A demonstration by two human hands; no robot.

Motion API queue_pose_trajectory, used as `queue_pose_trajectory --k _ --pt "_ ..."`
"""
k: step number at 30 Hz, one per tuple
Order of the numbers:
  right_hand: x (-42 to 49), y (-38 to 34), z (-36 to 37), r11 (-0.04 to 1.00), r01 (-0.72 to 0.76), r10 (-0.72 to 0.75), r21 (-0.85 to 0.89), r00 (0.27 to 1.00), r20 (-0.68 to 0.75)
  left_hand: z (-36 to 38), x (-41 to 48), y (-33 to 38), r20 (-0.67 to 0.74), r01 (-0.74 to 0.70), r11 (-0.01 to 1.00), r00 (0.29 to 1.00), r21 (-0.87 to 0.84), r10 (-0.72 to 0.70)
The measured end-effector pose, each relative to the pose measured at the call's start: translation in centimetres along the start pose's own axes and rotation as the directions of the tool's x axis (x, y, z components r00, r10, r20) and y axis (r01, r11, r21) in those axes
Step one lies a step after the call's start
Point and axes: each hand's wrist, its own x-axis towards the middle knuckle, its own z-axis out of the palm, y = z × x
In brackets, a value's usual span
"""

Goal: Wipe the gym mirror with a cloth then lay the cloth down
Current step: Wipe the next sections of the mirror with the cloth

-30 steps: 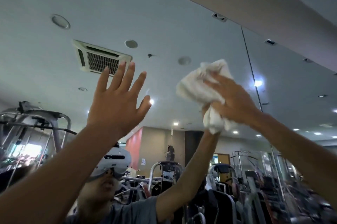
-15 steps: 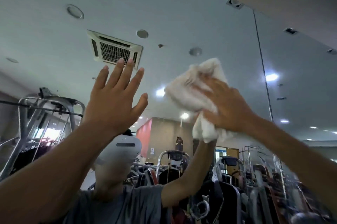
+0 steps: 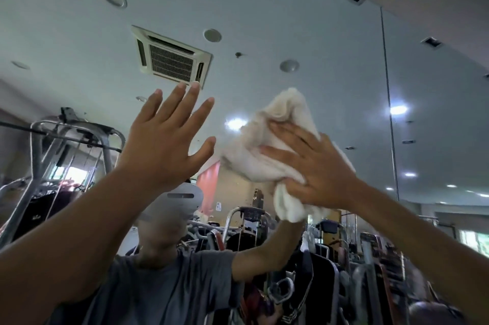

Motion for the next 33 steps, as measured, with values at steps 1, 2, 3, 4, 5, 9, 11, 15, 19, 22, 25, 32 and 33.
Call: queue_pose_trajectory --k 1,2,3,4,5,9,11,15,19,22,25,32,33 --pt "-1.2 1.7 -0.3 0.999 -0.032 0.031 0.013 0.999 0.037 0.0 -0.1 0.1 0.013 0.011 1.000 1.000 0.000 -0.011" --pt "-1.8 3.3 -0.6 0.990 -0.134 0.132 0.033 0.989 0.065 0.0 -0.2 0.2 0.027 0.026 1.000 0.999 0.002 -0.026" --pt "-1.7 4.6 -0.9 0.958 -0.281 0.276 0.063 0.959 0.070 0.0 -0.5 0.4 0.037 0.041 0.999 0.998 0.006 -0.042" --pt "-1.0 5.2 -1.0 0.893 -0.437 0.434 0.109 0.899 0.049 0.0 -0.9 0.5 0.038 0.049 0.999 0.998 0.009 -0.049" --pt "0.2 5.0 -1.1 0.802 -0.577 0.582 0.155 0.813 0.014 -0.1 -1.3 0.5 0.038 0.051 0.999 0.998 0.012 -0.051" --pt "4.8 -0.3 0.0 0.641 -0.762 0.766 0.094 0.629 -0.131 -0.4 -3.0 0.4 0.038 0.051 0.999 0.998 0.019 -0.051" --pt "4.7 -3.1 0.5 0.762 -0.645 0.645 0.055 0.748 -0.157 -0.4 -3.4 0.5 0.039 0.060 0.998 0.997 0.031 -0.061" --pt "-2.0 -6.3 1.6 0.982 -0.186 0.183 -0.015 0.975 -0.125 -0.5 -3.9 0.8 0.038 0.071 0.997 0.997 0.043 -0.072" --pt "-7.8 -1.6 1.0 1.000 -0.016 0.016 -0.002 1.000 -0.007 -0.8 -4.9 1.4 0.038 0.102 0.993 0.994 0.053 -0.104" --pt "-3.9 1.7 0.0 0.896 -0.437 0.439 0.077 0.898 -0.016 -0.9 -6.3 1.7 0.026 0.101 0.993 0.994 0.054 -0.103" --pt "2.9 -0.6 -0.5 0.651 -0.747 0.759 0.135 0.645 -0.085 -1.0 -6.9 1.4 0.020 0.082 0.996 0.996 0.037 -0.083" --pt "-1.2 -9.5 1.3 0.969 -0.245 0.244 0.016 0.959 -0.144 -1.2 -7.1 1.3 0.033 0.083 0.996 0.996 0.042 -0.084" --pt "-3.3 -9.2 1.4 0.988 -0.155 0.154 -0.003 0.980 -0.124 -1.2 -7.1 1.3 0.030 0.080 0.996 0.996 0.049 -0.081"
